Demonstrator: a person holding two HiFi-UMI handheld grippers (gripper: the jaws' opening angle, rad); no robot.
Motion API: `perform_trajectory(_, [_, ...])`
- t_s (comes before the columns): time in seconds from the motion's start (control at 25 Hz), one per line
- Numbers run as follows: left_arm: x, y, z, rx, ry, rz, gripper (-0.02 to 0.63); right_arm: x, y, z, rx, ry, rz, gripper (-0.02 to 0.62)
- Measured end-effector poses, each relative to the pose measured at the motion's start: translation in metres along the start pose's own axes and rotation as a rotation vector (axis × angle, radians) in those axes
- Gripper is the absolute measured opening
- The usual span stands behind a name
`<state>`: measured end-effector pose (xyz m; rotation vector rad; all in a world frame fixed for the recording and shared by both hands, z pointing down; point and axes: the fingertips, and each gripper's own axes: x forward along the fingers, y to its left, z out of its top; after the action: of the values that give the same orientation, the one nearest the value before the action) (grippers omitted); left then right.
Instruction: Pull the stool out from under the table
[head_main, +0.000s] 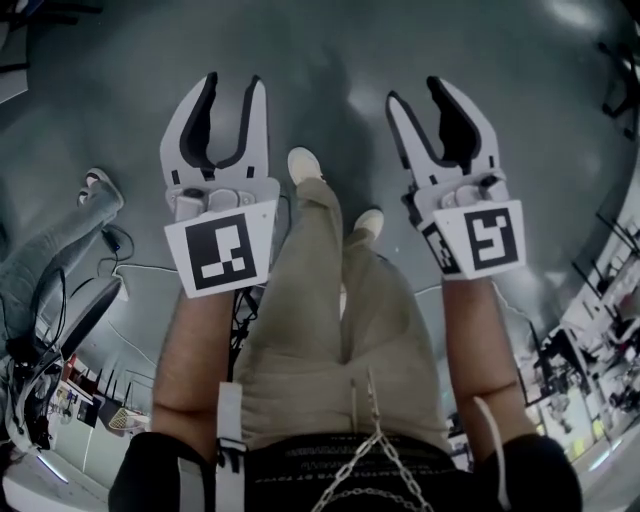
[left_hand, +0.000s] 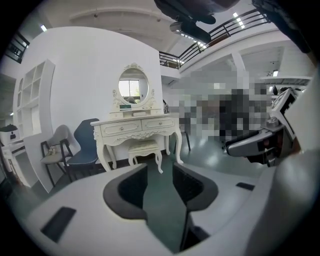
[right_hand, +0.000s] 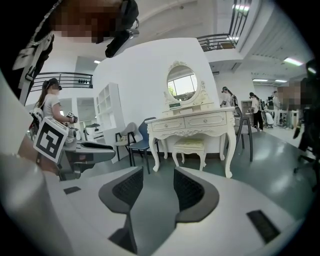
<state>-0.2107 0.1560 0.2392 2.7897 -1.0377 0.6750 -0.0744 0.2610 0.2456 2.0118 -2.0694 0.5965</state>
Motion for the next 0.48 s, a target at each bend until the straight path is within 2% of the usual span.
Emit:
perform_trajectory(0.24, [0.010, 0.010, 0.022, 0.031, -0.021, -0.009, 0.141, 0.009, -0.005, 0.029, 0.005, -0.034, -0.027, 0.181])
perform_trajectory(0.48, [0.024, -0.002, 0.012, 0.052, 0.010, -0.016, 0.141, 0.013, -0.018, 0.026, -0.006, -0.031, -0.007, 0.187])
